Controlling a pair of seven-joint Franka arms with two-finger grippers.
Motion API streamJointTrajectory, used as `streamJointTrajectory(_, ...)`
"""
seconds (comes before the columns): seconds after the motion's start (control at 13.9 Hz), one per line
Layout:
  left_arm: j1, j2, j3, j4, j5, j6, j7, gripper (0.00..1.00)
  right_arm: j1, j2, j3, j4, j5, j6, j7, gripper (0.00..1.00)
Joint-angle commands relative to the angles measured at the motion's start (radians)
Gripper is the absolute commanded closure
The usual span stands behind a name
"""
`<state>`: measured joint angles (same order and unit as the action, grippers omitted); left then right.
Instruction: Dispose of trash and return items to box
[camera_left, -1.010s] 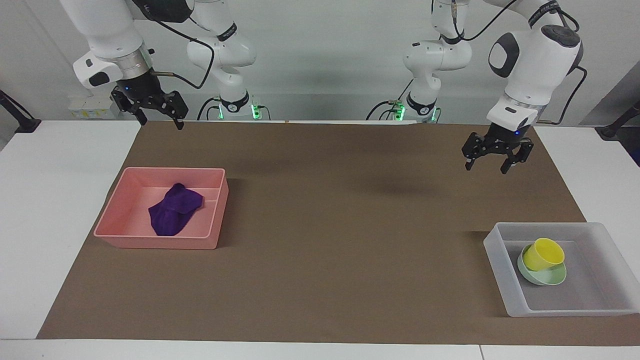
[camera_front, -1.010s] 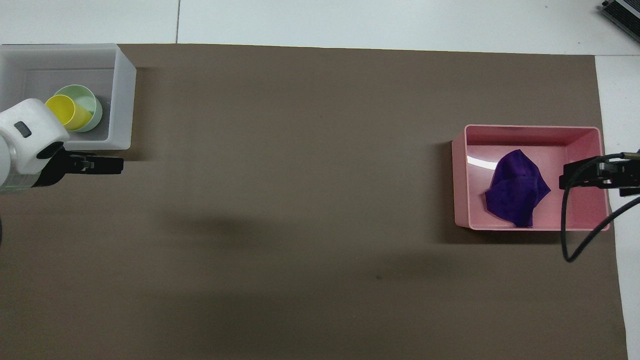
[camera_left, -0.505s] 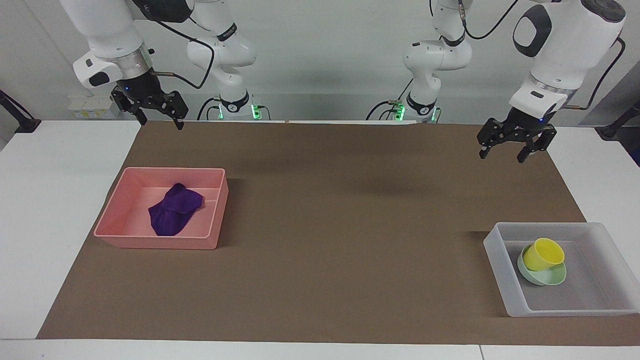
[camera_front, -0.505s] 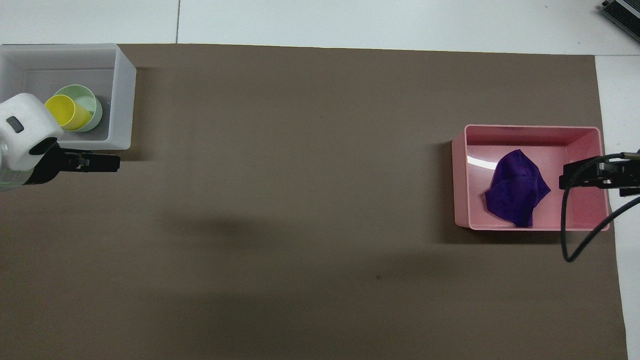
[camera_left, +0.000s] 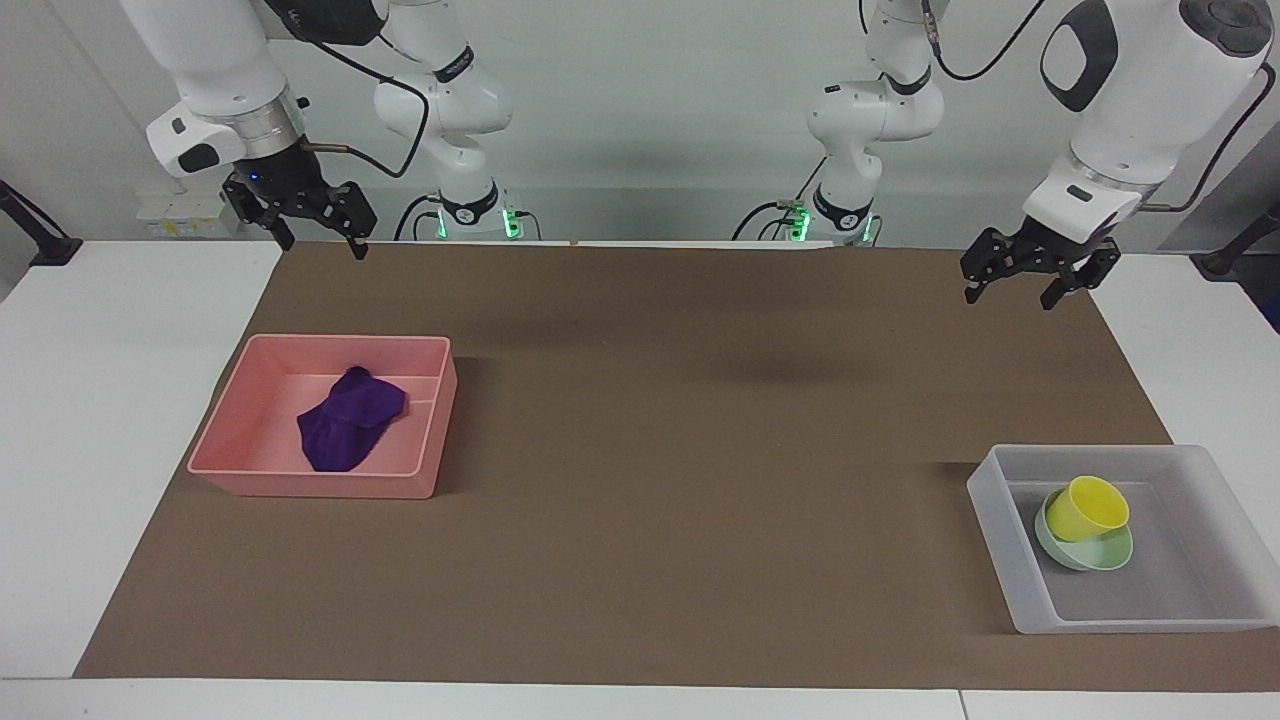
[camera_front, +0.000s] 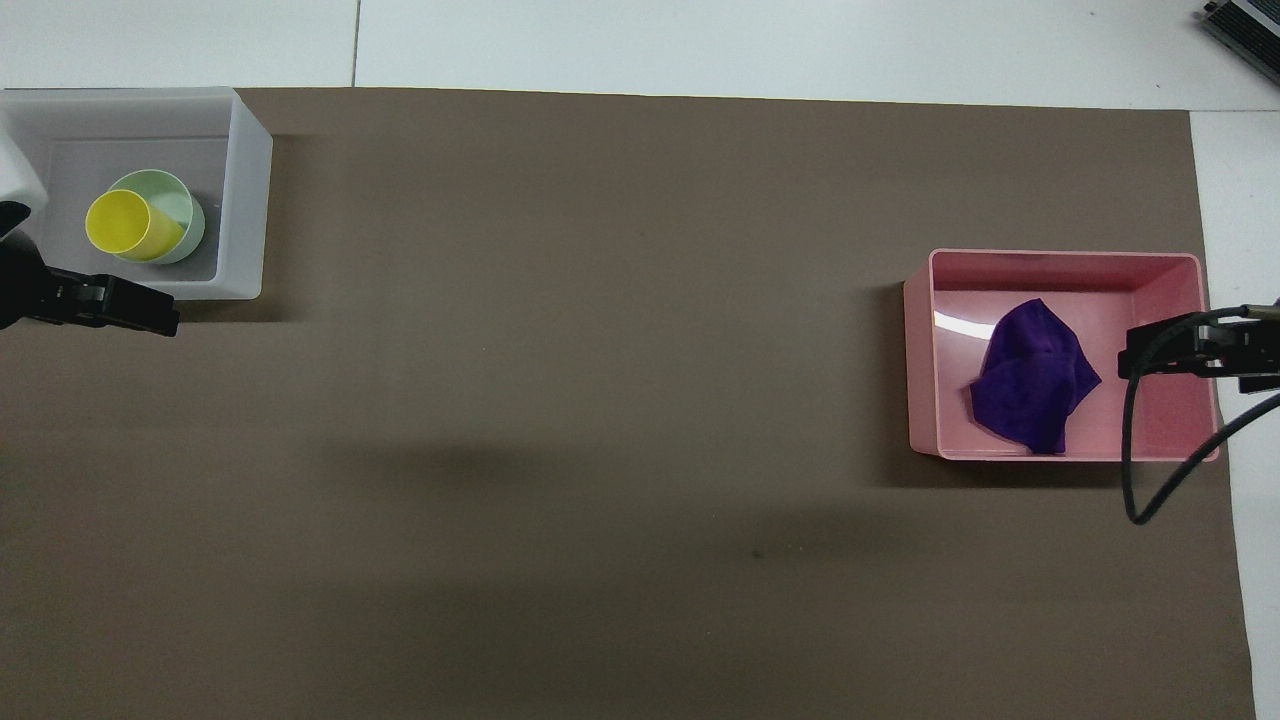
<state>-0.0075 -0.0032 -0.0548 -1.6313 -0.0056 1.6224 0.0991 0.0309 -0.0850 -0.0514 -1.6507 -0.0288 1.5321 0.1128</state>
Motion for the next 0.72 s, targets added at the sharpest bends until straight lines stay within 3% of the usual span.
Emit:
streamJointTrajectory(0.0,0.000,-0.038,0.001,-0.050,0.024,-0.016,-0.022,0.00,0.027,-0.024,-0.022,-0.026,-0.003,0.022,-0.018,0.00)
streamJointTrajectory(0.65,0.020,-0.046,0.007,-0.059,0.026,-0.015,-0.075,0.00,0.021,-0.027,-0.021,-0.029,0.000,0.014,-0.018,0.00)
